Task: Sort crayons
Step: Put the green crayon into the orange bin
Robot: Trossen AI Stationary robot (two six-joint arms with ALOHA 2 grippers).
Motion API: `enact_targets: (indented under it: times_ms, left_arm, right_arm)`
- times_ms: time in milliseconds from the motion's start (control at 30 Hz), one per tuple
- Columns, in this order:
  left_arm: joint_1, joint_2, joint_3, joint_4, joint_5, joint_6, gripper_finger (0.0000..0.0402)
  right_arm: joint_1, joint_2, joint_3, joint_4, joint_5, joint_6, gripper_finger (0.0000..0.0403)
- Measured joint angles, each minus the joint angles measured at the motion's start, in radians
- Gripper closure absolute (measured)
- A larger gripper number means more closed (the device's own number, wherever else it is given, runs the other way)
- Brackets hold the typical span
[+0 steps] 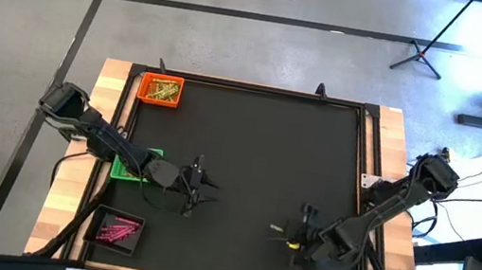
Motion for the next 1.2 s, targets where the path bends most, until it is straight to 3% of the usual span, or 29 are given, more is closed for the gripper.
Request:
enact_targets:
  times_ms: [300, 733, 1200]
  left_arm:
    - [-0.034, 0.142, 0.000, 0.149, 0.001, -0.002, 0.0243]
    - [-0.017, 0.323, 0.004, 0.494, -0.027, 0.005, 0.0243]
    - [0.012, 0.348, 0.082, 0.495, -0.074, 0.083, 0.0243]
  right_arm:
    - [-0.142, 0.000, -0.082, 0.276, 0.029, -0.295, 0.0396]
    - [-0.370, 0.001, -0.364, 1.127, -0.099, -0.676, 0.0389]
    - [-0.452, 0.100, -0.374, 1.461, -0.216, -0.900, 0.0390]
